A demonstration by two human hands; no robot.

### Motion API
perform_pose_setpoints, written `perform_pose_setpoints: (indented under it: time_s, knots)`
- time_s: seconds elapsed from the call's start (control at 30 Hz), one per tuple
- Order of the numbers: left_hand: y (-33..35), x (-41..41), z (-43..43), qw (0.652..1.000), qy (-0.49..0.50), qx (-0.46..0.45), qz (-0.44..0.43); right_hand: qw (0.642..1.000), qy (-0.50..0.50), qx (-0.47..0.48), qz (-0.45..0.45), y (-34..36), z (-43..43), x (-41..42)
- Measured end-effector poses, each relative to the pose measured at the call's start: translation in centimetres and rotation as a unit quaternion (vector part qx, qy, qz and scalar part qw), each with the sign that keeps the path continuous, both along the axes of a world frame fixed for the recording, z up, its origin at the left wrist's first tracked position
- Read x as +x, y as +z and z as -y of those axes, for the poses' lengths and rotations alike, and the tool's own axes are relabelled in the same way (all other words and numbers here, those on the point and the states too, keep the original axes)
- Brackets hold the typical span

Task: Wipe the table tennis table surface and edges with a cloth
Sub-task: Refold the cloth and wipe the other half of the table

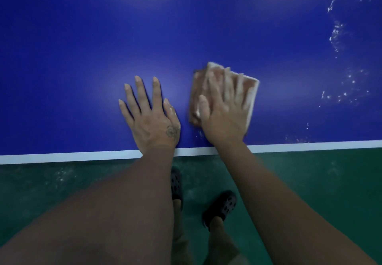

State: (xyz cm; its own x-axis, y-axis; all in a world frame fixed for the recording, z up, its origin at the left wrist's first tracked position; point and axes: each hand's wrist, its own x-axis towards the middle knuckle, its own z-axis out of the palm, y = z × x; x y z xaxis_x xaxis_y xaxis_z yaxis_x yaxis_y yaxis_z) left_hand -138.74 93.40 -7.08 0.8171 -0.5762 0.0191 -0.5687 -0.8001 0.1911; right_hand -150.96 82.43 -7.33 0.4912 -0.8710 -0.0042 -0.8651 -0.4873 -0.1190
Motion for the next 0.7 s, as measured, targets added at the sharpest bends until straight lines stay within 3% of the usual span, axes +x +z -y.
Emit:
perform_pose_setpoints:
  time_s: [0.13,0.23,0.33,0.43,0.5,0.6,0.7]
  knots:
    - [0.0,0.2,-0.2,1.000,-0.007,-0.007,-0.005,0.992,0.123,0.012,0.008,0.1,-3.8,-5.3]
    - [0.0,0.2,-0.2,1.000,-0.008,-0.006,-0.012,0.988,0.153,0.030,-0.007,0.9,-4.4,-11.0]
    - [0.0,0.2,-0.1,1.000,-0.009,-0.004,-0.018,0.995,0.079,0.053,-0.014,1.5,-2.2,-11.4]
    - [-0.1,0.1,-0.2,1.000,-0.006,-0.008,-0.023,0.997,-0.052,0.049,-0.006,1.3,0.3,-6.4]
    - [-0.1,0.2,-0.2,1.000,-0.006,-0.012,-0.022,0.996,-0.074,0.043,-0.003,0.9,0.5,-2.6]
    - [-0.2,0.3,-0.2,1.000,-0.006,-0.015,-0.020,0.999,0.030,0.007,0.014,0.1,-2.1,-1.0]
    - [-0.2,0.4,-0.4,0.999,-0.007,-0.018,-0.026,0.991,0.134,0.016,0.017,0.2,-5.4,-4.7]
